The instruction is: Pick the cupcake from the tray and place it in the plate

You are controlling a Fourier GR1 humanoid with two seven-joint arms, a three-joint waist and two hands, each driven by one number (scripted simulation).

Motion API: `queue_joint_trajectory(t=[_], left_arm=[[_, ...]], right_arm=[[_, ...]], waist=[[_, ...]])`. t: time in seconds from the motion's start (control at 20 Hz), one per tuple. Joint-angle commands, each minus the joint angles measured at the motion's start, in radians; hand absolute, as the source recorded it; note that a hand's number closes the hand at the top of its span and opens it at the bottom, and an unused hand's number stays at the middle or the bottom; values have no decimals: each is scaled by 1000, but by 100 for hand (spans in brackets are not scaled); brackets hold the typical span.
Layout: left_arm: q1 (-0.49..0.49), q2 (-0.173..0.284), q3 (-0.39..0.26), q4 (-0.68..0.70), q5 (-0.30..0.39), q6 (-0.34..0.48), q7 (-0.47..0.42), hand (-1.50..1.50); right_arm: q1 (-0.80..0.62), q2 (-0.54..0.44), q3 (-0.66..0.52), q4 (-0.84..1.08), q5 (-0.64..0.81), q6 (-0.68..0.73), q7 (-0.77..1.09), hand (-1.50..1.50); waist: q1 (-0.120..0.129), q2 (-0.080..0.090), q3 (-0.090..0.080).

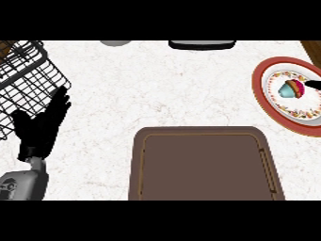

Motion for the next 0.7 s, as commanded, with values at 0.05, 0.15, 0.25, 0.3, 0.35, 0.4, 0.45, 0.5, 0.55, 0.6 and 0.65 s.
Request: queue_joint_trajectory(t=[0.05,0.15,0.25,0.3,0.35,0.4,0.45,0.5,0.55,0.6,0.65], left_arm=[[-5,29,33,25,37,-50,-13,0],[37,-12,-5,-4,4,-22,-35,0],[-12,43,50,64,33,-68,-54,0],[-10,0,6,-52,12,-13,48,0],[-5,27,33,10,17,-42,-20,0],[61,-5,9,-27,5,-28,-26,0],[-22,-23,-7,-5,-9,-4,10,0],[-41,-20,6,38,-28,19,-8,0],[31,25,21,-63,33,-64,27,0],[4,-5,15,57,-14,-30,-91,0],[12,15,23,-43,10,-34,23,0]], right_arm=[[46,-44,-38,15,-102,168,45,-150],[75,-75,-47,70,-117,193,-18,-150],[110,-124,-41,15,-139,239,-9,-150],[110,-130,-49,54,-146,239,-58,-150],[121,-121,-39,111,-124,205,-151,-150],[113,-151,-47,93,-150,232,-110,-150],[113,-153,-40,138,-141,226,-154,-150],[130,-173,-60,125,-168,251,-142,-150],[137,-210,-45,178,-133,247,-183,-150],[92,-176,-29,216,-126,202,-189,-150],[144,-194,-34,212,-134,240,-240,-150]], waist=[[5,4,0],[14,7,1],[5,5,0],[12,6,1],[17,9,2],[16,7,1],[16,9,2],[11,8,1],[24,10,2],[23,12,2],[22,10,2]])
